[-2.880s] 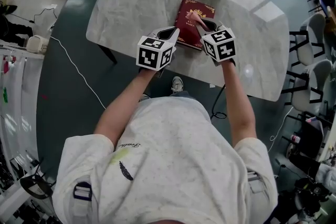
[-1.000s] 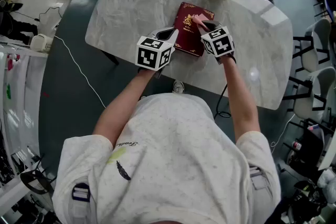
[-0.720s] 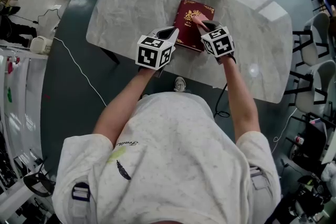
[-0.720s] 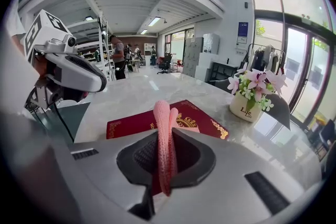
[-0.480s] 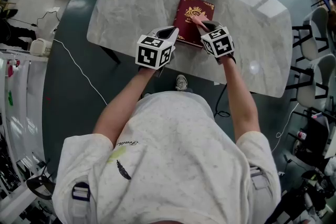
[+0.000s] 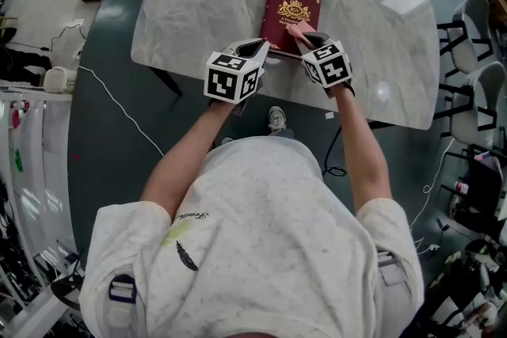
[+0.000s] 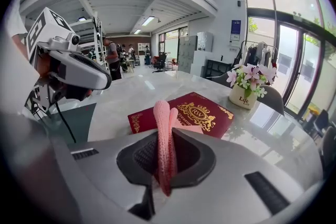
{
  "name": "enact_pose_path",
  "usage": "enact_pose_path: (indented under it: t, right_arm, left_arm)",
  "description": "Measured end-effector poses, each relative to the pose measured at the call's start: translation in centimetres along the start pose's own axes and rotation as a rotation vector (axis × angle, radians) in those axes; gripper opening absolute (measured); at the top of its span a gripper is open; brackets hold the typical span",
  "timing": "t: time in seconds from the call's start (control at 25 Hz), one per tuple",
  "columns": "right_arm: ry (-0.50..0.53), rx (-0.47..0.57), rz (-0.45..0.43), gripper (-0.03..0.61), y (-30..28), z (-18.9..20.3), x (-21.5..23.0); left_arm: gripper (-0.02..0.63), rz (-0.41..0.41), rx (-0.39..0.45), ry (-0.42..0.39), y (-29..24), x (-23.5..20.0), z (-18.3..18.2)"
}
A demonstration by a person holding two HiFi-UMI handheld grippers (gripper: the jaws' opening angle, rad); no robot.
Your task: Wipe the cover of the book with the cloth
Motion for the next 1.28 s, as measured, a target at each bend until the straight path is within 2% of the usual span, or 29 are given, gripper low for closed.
enact_pose_path:
  t: [0.84,1.08,1.28]
  right_arm:
    - [-0.058,-0.003,0.049,0.015,1.1,2.3,-4.6]
    - [-0.046,0.003,0.055,0.015,1.8,1.7,-4.4]
    - [0.005,0.025,0.058,0.016,3.1,-0.3,-3.6]
  left_arm:
    - [0.008,0.070,-0.007,-0.017,1.9,0.1,1.5]
    - [0.006,0.079,-0.008,-0.014,1.5,0.5,1.4]
    - [0.007,0.068,-0.004,-0.002,0.9,0.3,1.0]
Point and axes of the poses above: the fingertips, and each gripper's own axes: y backward along the fingers, x to its right, z out of its underside, the point moved 5 cm from there along y, backward along the fingers, and after that the axes turned 14 degrees about -z, right-handed, at the moved point
